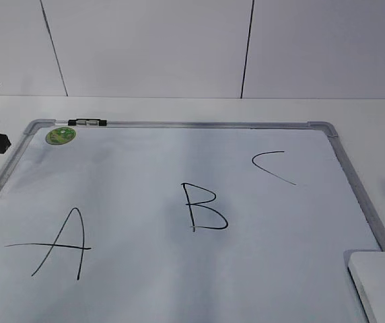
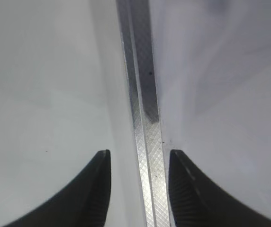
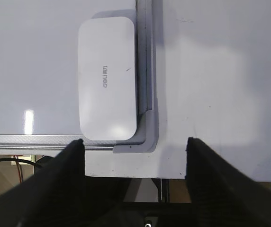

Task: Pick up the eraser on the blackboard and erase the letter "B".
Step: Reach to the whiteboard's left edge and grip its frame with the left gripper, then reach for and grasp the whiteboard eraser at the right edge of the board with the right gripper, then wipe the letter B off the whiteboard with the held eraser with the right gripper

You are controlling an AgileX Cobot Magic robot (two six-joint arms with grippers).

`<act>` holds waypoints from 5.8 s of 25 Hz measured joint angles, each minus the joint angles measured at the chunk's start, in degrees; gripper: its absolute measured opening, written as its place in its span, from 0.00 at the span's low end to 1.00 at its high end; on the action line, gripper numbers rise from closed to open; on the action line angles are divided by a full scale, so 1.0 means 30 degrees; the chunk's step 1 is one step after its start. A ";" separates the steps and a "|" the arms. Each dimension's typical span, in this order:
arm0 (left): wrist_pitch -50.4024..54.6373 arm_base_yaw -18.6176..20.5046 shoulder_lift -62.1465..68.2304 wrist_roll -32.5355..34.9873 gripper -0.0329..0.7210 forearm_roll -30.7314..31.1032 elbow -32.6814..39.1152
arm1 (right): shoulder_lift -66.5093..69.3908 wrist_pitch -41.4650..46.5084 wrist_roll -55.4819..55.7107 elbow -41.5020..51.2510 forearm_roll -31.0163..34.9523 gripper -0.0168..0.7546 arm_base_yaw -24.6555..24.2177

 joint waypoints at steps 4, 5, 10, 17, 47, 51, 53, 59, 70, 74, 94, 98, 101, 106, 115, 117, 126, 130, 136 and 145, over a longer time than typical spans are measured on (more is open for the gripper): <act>-0.0033 0.0161 0.0000 0.0000 0.44 0.0000 0.0000 | 0.0000 0.0000 0.0000 0.0000 0.0000 0.70 0.0000; -0.0033 0.0161 0.0000 0.0000 0.44 0.0037 0.0000 | 0.0000 0.0000 0.0000 0.0000 0.0000 0.70 0.0000; -0.0045 0.0203 0.0000 0.0318 0.44 0.0037 0.0000 | 0.0000 0.0000 0.0000 0.0000 0.0000 0.70 0.0000; 0.0086 0.0203 0.0424 0.0437 0.44 0.0037 0.0000 | 0.0000 0.0000 0.0000 0.0000 0.0000 0.70 0.0000; 0.0515 0.0203 0.1715 0.0472 0.11 -0.0519 -0.0208 | 0.0000 -0.0033 0.0000 0.0000 0.0000 0.70 0.0000; 0.0515 0.0207 0.1715 0.0317 0.09 -0.0599 -0.0237 | 0.0000 -0.0033 0.0000 0.0000 0.0000 0.70 0.0000; 0.0515 0.0207 0.1715 0.0317 0.09 -0.0599 -0.0237 | 0.0000 -0.0033 0.0223 0.0000 0.0180 0.70 0.0000; 0.0515 0.0240 0.1715 0.0275 0.08 -0.0623 -0.0237 | 0.1265 -0.0033 0.0756 0.0000 0.1446 0.88 0.0000; 0.0515 0.0240 0.1715 0.0275 0.08 -0.0849 -0.0237 | 0.5676 -0.0271 -0.0470 0.0000 0.3079 0.90 0.0000; 0.0515 0.0240 0.1715 0.0275 0.08 -0.0862 -0.0237 | 0.7986 -0.0975 -0.1116 -0.0047 0.3129 0.90 0.0047; 0.0482 0.0278 0.1715 0.0275 0.08 -0.0936 -0.0237 | 1.3901 -0.5189 -0.0193 -0.1983 0.1041 0.90 0.3622; 0.0446 0.0278 0.1715 0.0275 0.08 -0.0936 -0.0237 | 1.4533 -0.5154 0.0517 -0.1992 0.0823 0.90 0.4179; 0.0446 0.0278 0.1715 0.0275 0.08 -0.0949 -0.0237 | 1.4823 -0.5154 0.1016 -0.1992 0.0196 0.90 0.4229; 0.0338 0.0278 0.1715 0.0275 0.08 -0.0949 -0.0237 | 1.5280 -0.5043 0.1521 -0.2025 -0.0176 0.90 0.4243; 0.0227 0.0278 0.1715 0.0275 0.08 -0.0980 -0.0237 | 1.6640 -0.5043 0.1690 -0.2021 -0.0015 0.90 0.4243; 0.0213 0.0278 0.1715 0.0275 0.08 -0.0980 -0.0237 | 1.6909 -0.5043 0.1690 -0.2021 -0.0015 0.90 0.4243; 0.0139 0.0278 0.1715 0.0275 0.08 -0.1023 -0.0237 | 1.8150 -0.5015 0.1690 -0.2117 0.0034 0.90 0.4243; 0.0096 0.0278 0.1715 0.0275 0.08 -0.1023 -0.0237 | 1.8150 -0.4960 0.1729 -0.2456 0.0067 0.84 0.4243; 0.0096 0.0278 0.1715 0.0275 0.08 -0.1037 -0.0237 | 1.8178 -0.4871 0.2053 -0.2539 0.0109 0.75 0.4243; 0.0052 0.0278 0.1715 0.0275 0.08 -0.1037 -0.0237 | 1.8178 -0.4850 0.2094 -0.2587 0.0109 0.74 0.4243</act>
